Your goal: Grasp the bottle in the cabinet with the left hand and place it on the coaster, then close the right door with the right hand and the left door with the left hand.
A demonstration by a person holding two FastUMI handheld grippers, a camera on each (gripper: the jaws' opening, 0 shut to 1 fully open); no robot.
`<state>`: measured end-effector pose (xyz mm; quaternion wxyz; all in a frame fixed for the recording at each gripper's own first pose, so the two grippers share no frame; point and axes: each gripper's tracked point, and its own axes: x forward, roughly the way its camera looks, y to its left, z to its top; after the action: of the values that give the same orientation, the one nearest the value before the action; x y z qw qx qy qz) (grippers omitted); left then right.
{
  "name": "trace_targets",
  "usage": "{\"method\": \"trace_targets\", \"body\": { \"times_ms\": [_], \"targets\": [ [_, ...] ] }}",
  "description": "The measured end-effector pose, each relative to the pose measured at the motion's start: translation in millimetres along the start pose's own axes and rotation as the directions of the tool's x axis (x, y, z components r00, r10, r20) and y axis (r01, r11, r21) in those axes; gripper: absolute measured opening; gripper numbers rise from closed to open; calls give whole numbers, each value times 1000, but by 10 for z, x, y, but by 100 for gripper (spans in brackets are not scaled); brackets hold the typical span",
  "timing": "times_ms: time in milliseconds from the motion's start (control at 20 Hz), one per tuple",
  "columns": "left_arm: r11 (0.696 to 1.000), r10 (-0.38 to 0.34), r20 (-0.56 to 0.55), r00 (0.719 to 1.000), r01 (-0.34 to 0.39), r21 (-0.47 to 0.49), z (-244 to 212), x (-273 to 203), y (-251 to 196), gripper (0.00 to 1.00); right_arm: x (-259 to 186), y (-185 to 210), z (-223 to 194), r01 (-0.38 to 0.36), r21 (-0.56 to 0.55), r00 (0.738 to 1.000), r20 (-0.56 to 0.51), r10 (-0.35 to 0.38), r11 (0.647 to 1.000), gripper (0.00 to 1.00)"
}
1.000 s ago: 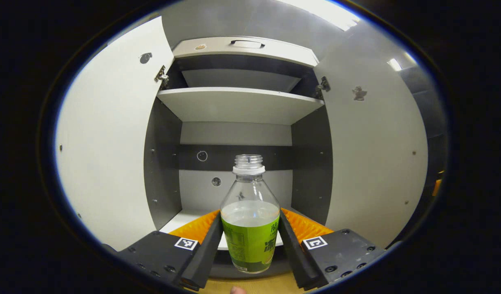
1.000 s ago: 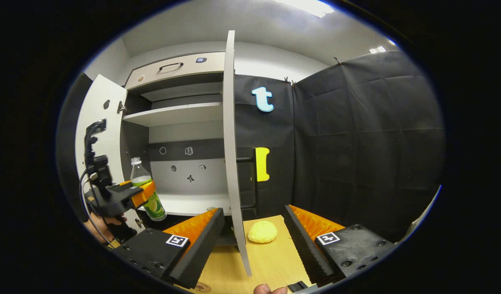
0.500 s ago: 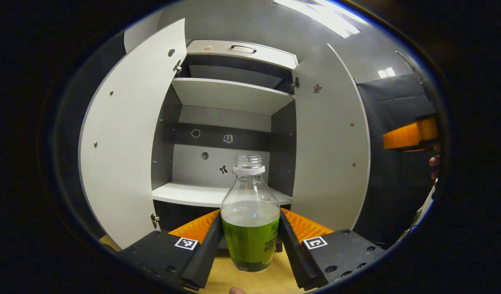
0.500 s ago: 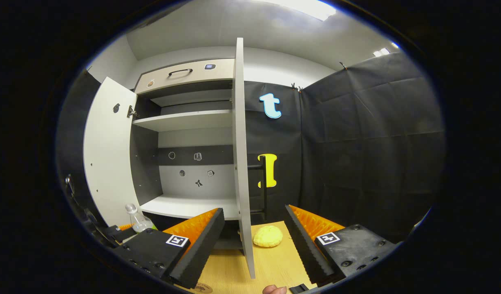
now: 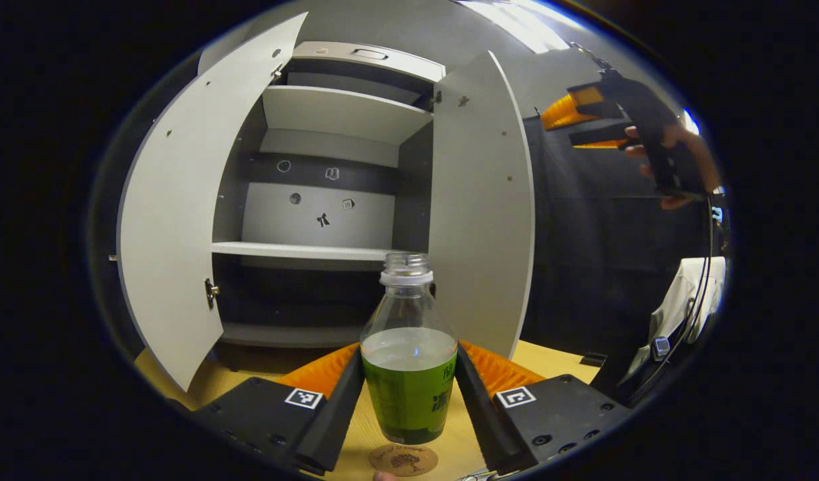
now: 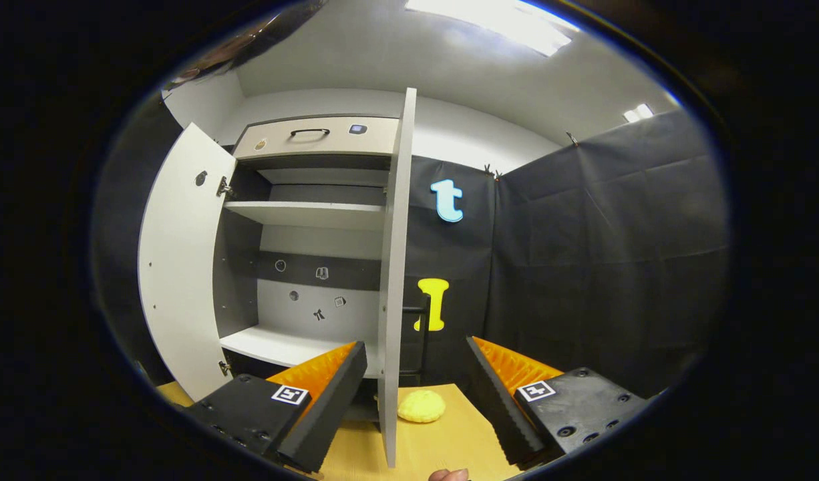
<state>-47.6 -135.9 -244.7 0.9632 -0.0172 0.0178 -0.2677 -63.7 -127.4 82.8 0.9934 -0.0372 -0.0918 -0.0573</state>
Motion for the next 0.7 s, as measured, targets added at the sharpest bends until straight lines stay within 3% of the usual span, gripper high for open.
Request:
{"method": "trace_targets", "body": {
  "times_ms": [200,250,700],
  "targets": [
    [999,-47,-40,998,46,-18,-525,11,-12,79,70,-27,-3,-3,33,1000,-26,4,999,94],
    [998,-55,-42,998,54,-13,-593,28,-6,79,75,-67,9,5,43,999,-32,-4,999,98],
    [995,-97,-43,994,96,-18,-914,81,24,80,76,-155,-78,77,56,994,-87,-72,995,97]
  ]
}}
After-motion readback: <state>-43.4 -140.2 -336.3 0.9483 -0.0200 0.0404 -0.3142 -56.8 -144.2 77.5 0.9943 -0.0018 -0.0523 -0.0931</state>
